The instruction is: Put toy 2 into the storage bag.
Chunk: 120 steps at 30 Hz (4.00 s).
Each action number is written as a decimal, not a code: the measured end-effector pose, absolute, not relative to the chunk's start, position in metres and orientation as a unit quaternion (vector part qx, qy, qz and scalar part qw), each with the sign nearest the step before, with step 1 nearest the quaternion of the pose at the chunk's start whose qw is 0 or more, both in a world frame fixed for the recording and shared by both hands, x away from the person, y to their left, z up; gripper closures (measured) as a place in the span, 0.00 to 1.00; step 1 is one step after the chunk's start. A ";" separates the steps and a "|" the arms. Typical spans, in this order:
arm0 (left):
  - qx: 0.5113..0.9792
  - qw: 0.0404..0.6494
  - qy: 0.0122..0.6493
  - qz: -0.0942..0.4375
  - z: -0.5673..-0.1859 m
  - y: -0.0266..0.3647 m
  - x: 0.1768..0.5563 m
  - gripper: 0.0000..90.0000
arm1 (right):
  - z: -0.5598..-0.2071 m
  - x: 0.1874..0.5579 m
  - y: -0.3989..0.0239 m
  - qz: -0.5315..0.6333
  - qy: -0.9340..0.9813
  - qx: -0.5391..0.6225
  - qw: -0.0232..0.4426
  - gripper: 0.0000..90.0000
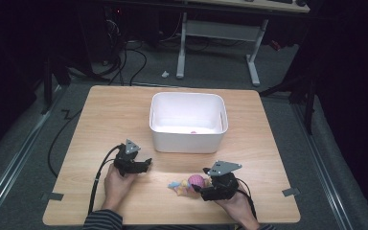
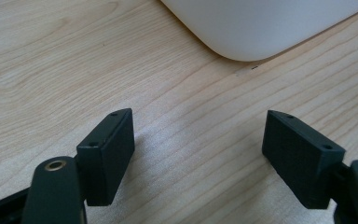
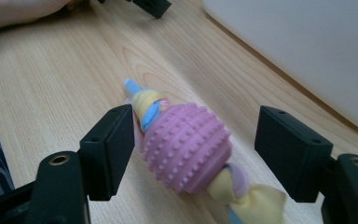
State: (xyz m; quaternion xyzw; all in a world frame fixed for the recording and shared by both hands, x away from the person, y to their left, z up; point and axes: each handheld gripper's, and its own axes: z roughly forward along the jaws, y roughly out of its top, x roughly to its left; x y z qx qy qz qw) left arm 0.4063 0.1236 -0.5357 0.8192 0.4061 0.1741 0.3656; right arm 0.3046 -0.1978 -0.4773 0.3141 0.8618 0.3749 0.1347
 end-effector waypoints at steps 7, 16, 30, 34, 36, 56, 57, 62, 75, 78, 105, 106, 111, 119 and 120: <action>0.819 0.366 0.406 0.174 -0.536 0.124 0.406 0.28 | -0.484 0.309 -0.188 0.361 0.871 0.307 0.131 0.29; 0.820 0.366 0.405 0.174 -0.536 0.124 0.406 0.28 | -0.496 0.313 -0.187 0.339 0.879 0.313 0.118 0.28; 0.820 0.366 0.405 0.174 -0.536 0.124 0.406 0.28 | -0.504 0.316 -0.187 0.330 0.883 0.313 0.121 0.34; 0.820 0.366 0.405 0.174 -0.536 0.124 0.406 0.28 | -0.504 0.315 -0.186 0.332 0.883 0.307 0.126 0.36; 0.820 0.366 0.405 0.174 -0.536 0.124 0.406 0.28 | -0.504 0.314 -0.186 0.331 0.883 0.306 0.128 0.37; 0.820 0.366 0.405 0.174 -0.536 0.123 0.406 0.28 | -0.481 0.315 -0.204 0.350 0.869 0.318 0.144 0.37; 0.820 0.366 0.405 0.174 -0.536 0.123 0.406 0.28 | -0.479 0.315 -0.206 0.352 0.868 0.318 0.145 0.37; 0.820 0.366 0.405 0.174 -0.536 0.123 0.406 0.28 | -0.470 0.316 -0.211 0.355 0.864 0.323 0.152 0.37; 0.819 0.367 0.405 0.173 -0.536 0.123 0.406 0.28 | -0.436 0.327 -0.228 0.371 0.853 0.329 0.163 0.37; 0.820 0.366 0.404 0.173 -0.536 0.123 0.406 0.28 | -0.427 0.329 -0.229 0.371 0.853 0.326 0.170 0.37; 0.822 0.365 0.401 0.172 -0.536 0.123 0.406 0.26 | -0.361 0.360 -0.240 0.399 0.842 0.315 0.182 0.38; 0.822 0.365 0.401 0.172 -0.536 0.123 0.406 0.26 | -0.359 0.362 -0.239 0.399 0.841 0.314 0.185 0.38; 0.822 0.365 0.401 0.171 -0.536 0.123 0.406 0.26 | -0.346 0.369 -0.238 0.401 0.839 0.311 0.197 0.38; 0.822 0.365 0.402 0.172 -0.536 0.123 0.406 0.26 | -0.334 0.390 -0.239 0.400 0.833 0.323 0.206 0.38; 0.822 0.365 0.402 0.171 -0.536 0.123 0.406 0.26 | -0.334 0.392 -0.239 0.399 0.832 0.324 0.206 0.38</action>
